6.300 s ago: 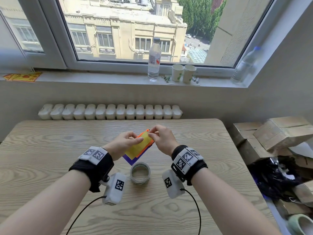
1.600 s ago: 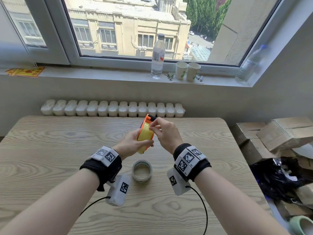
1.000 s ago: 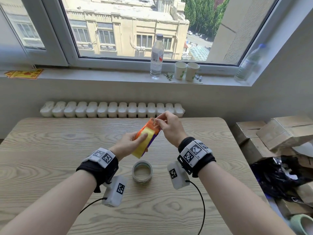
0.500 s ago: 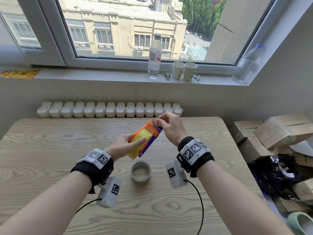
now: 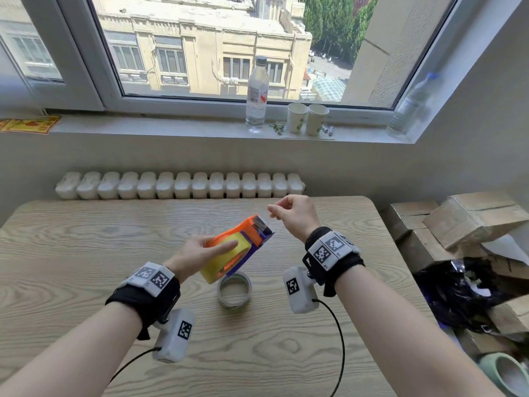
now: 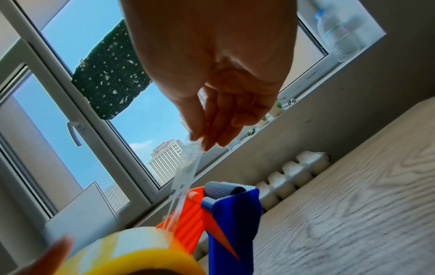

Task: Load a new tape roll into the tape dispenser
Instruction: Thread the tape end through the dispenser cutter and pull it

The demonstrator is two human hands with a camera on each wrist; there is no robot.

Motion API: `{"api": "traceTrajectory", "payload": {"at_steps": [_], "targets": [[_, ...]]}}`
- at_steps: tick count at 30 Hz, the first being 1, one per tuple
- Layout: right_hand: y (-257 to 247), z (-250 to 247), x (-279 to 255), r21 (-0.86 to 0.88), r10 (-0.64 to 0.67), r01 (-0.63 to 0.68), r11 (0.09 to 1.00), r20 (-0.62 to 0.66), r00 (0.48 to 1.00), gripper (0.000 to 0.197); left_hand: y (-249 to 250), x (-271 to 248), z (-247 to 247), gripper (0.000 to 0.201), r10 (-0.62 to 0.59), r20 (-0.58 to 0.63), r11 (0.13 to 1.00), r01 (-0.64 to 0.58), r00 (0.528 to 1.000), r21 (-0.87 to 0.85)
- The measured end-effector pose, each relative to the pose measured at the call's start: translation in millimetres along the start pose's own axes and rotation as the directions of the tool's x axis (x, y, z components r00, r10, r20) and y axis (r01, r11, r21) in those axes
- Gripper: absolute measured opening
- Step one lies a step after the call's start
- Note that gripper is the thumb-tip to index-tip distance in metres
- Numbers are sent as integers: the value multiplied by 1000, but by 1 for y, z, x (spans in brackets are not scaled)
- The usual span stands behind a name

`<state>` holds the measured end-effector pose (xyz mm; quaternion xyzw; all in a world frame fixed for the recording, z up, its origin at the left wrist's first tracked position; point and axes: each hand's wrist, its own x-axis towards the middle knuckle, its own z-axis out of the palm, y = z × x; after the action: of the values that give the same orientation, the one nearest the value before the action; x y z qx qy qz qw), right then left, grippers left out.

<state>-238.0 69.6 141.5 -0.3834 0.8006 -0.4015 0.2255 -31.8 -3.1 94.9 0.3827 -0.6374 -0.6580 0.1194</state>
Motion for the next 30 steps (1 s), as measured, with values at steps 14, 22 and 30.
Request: {"api": "traceTrajectory", "payload": {"at_steps": [14,22,30], "targets": [[14,-6,7,41,110,-110,993,-5,994,17,11,-5,10,62,-7,54,1000,7,999,16],[19,-9,6,30,202,-202,979,21,979,24,19,-8,12,63,-9,69,1000,7,998,24],[22,-8,3,18,216,-216,976,1,976,24,13,-4,13,74,5,51,1000,-6,999,18]]}}
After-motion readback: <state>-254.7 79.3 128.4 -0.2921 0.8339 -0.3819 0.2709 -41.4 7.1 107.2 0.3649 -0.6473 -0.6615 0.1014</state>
